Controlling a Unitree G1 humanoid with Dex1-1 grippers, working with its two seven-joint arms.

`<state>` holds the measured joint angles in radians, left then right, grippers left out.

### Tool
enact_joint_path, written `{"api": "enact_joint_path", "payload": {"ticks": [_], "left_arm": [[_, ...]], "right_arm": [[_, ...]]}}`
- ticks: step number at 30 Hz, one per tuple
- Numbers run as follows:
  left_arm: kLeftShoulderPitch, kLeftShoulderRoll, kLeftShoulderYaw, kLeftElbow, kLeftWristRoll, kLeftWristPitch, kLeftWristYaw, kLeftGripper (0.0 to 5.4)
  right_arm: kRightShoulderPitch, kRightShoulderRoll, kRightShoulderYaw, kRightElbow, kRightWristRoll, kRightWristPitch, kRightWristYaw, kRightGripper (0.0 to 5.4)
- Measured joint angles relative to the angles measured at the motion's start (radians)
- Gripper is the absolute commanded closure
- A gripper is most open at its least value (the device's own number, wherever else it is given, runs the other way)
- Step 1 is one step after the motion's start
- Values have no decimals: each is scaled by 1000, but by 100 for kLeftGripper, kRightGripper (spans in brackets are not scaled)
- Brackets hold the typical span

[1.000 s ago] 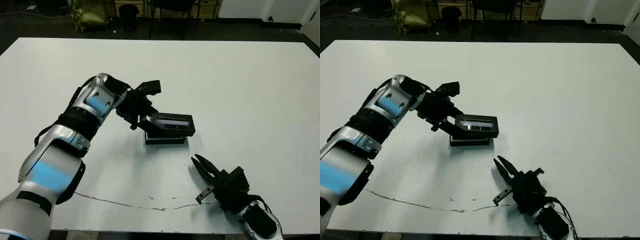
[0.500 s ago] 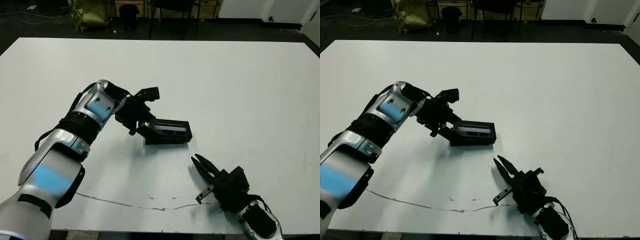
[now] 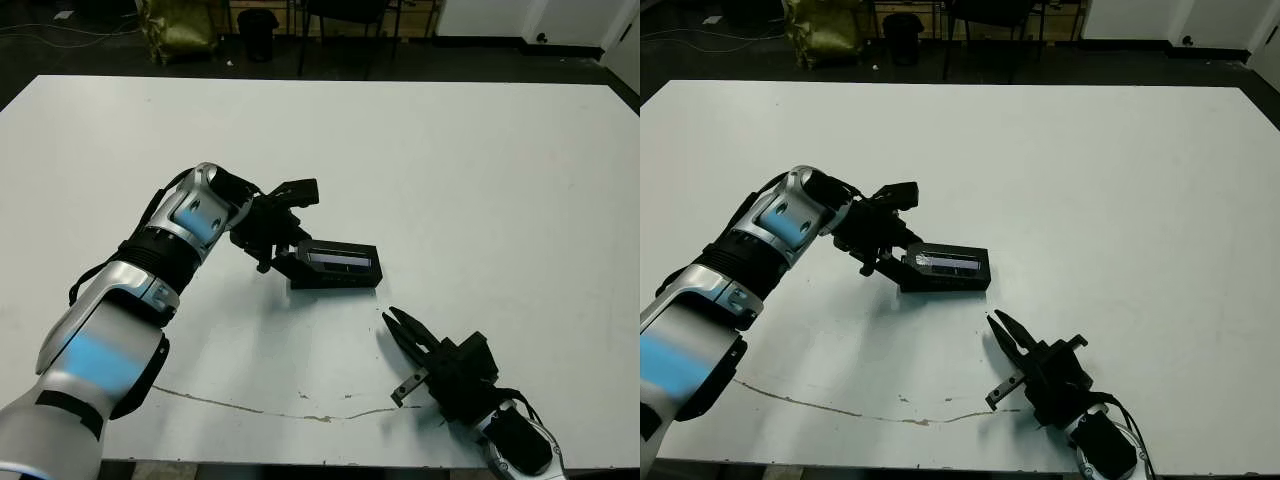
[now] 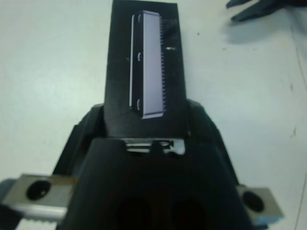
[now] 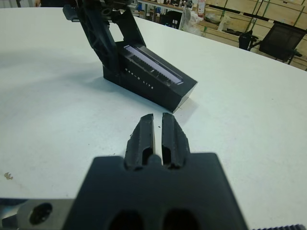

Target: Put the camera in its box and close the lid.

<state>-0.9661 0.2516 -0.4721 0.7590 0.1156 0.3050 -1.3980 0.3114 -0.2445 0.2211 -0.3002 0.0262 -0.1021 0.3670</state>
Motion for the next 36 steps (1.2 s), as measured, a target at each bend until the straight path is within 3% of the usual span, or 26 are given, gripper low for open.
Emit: {"api": "enact_joint_path", "payload": {"ticks": [36], "left_arm": [[9,12,15,94,-3,-106,-3,299]], "right_arm": [[-7,5,-5,49,-3,-67,3,540]]}}
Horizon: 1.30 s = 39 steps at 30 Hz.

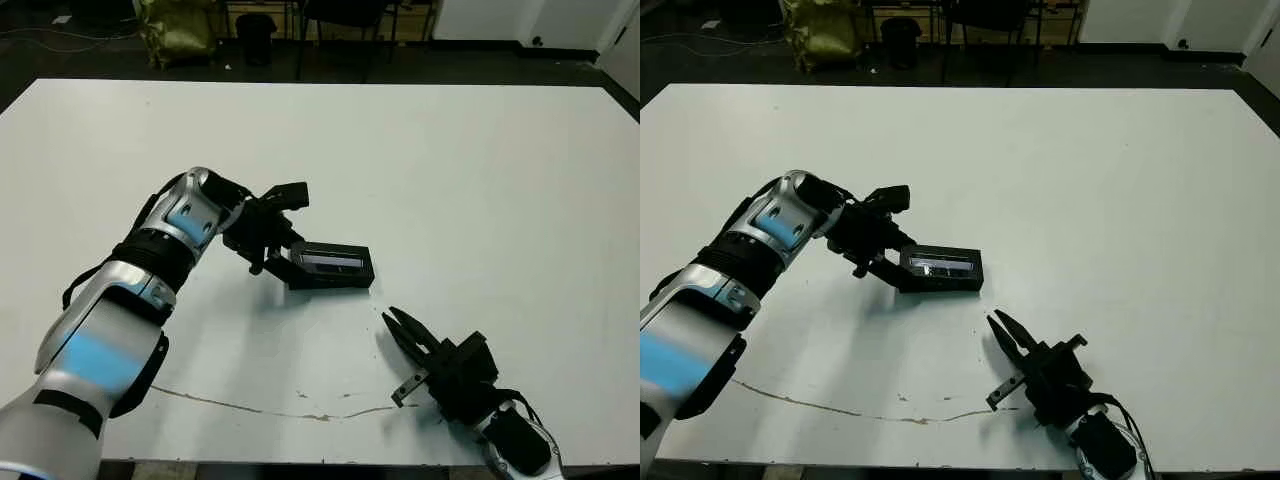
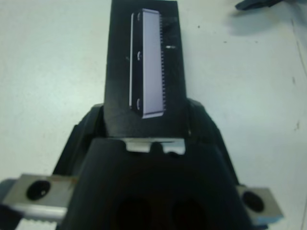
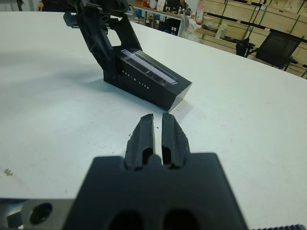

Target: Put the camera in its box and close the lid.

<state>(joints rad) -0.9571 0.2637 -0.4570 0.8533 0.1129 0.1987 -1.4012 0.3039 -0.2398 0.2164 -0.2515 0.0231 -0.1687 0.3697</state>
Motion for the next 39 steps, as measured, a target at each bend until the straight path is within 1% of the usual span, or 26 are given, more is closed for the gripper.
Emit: {"api": "enact_joint_path", "payload": {"ticks": [6,14,19,22,23,24,35,39], "left_arm": [[9,5,1,0,-1,-25,3,299],[25,11,3,2,-4,-47,17,299],[37,17,3,15,-4,-91,30,299],[43,43,1,36,0,-114,30,300],[50,63,-12,57,29,-115,38,301],[59,73,-5,59,20,-133,48,301],[56,77,-11,82,22,-151,54,301],[57,76,-11,81,22,-152,56,301]], "right_arm": [[2,0,-1,-11,8,24,1,540],[0,0,-6,6,17,8,8,540],[1,-1,-9,7,17,7,10,540],[0,-3,-9,6,8,7,11,540],[0,-5,-9,4,6,8,12,540],[4,-6,-11,2,6,10,13,540],[3,-8,-11,-5,18,19,19,540],[3,-10,-11,-10,19,33,23,540]]}}
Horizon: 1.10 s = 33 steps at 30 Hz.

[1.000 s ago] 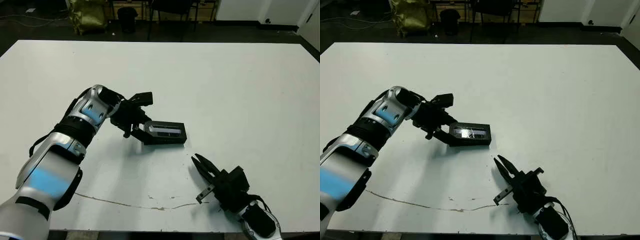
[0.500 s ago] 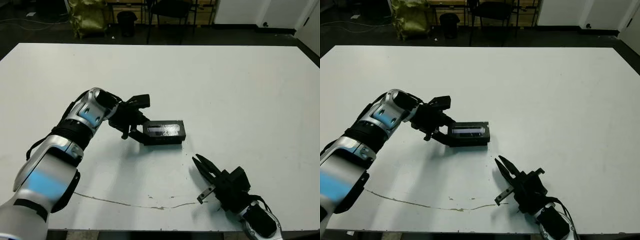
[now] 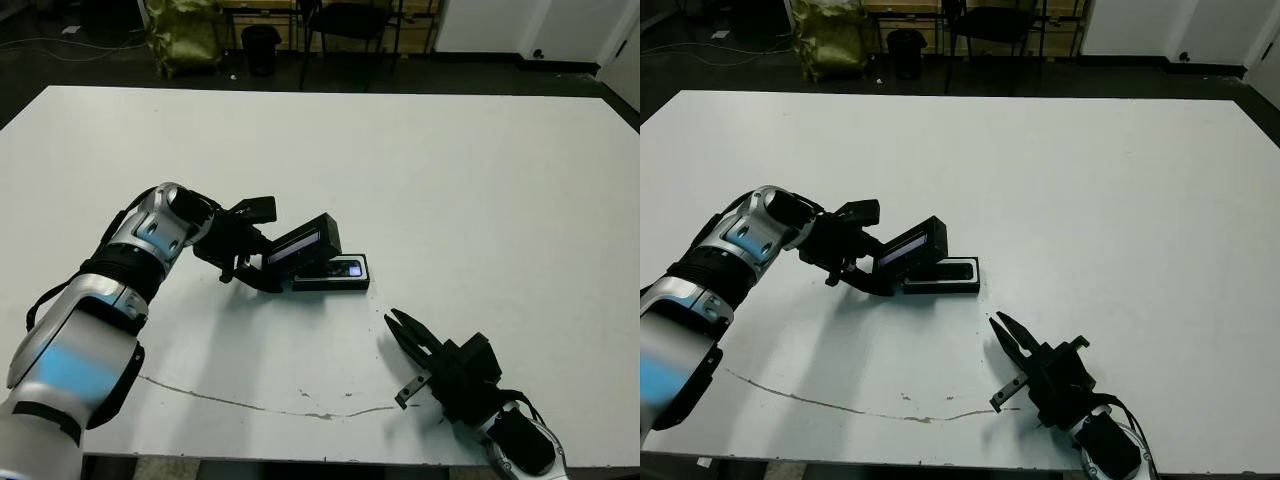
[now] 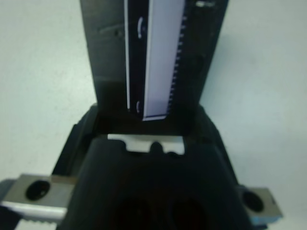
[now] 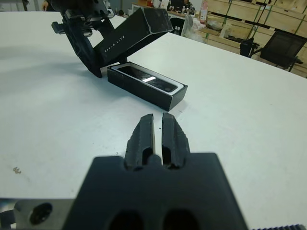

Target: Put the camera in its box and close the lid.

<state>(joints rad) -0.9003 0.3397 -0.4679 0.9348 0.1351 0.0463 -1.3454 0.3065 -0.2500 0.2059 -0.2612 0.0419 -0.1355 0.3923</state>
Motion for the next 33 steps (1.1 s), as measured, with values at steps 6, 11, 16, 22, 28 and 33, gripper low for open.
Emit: {"api": "enact_joint_path", "payload": {"ticks": [6,11,16,22,28,33], "left_arm": [[0,-4,3,-4,0,10,6,301],[11,-3,16,-51,-3,47,11,301],[7,-3,15,-107,-3,118,-18,301],[7,-4,-7,-168,-2,149,-50,301],[7,-1,-21,-196,0,181,-55,301],[2,-1,-21,-192,0,207,-66,301]], "right_arm": [[1,0,1,-1,0,10,1,540],[0,0,1,7,-3,-2,2,540],[-5,2,1,11,-2,-13,1,540],[-5,4,0,7,-5,-16,-5,540],[2,4,1,-12,-11,4,-7,540],[3,4,1,-18,-14,9,-7,540]]}}
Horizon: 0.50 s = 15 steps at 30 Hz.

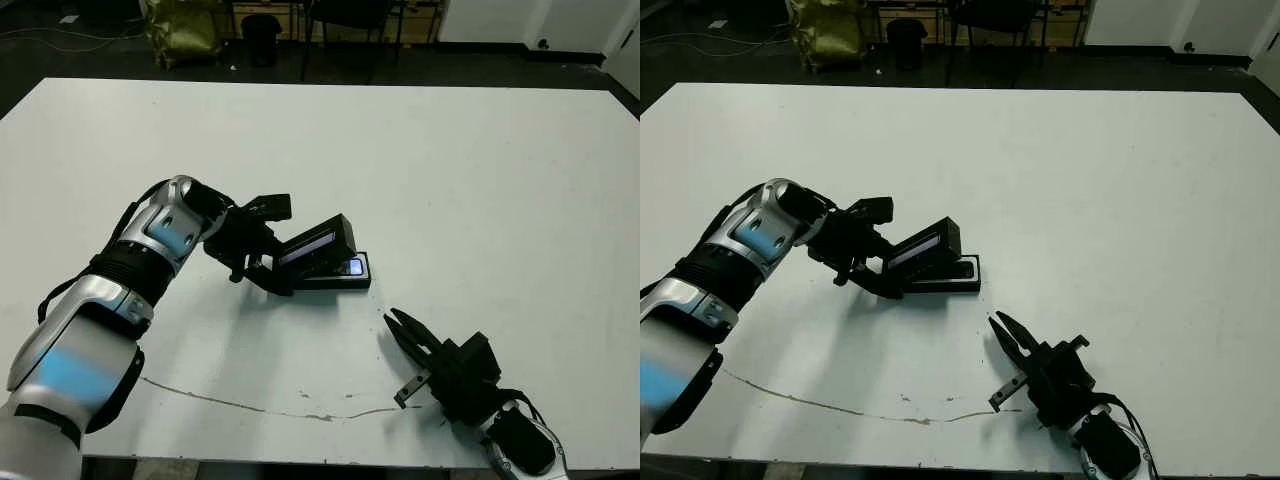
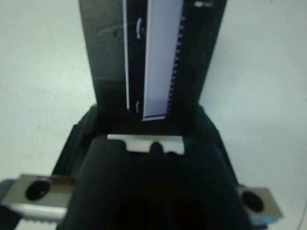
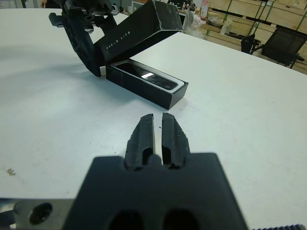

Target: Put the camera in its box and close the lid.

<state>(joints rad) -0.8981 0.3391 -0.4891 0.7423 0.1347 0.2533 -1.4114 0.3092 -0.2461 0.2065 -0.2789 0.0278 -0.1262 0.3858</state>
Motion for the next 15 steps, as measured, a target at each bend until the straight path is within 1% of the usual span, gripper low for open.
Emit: {"api": "enact_joint_path", "payload": {"ticks": [8,15], "left_arm": [[-5,-6,-5,5,1,8,5,301],[-35,-35,-19,56,8,0,5,301]], "right_arm": [[0,0,0,-9,-7,11,0,540],[-2,0,0,-2,6,10,6,540]]}}
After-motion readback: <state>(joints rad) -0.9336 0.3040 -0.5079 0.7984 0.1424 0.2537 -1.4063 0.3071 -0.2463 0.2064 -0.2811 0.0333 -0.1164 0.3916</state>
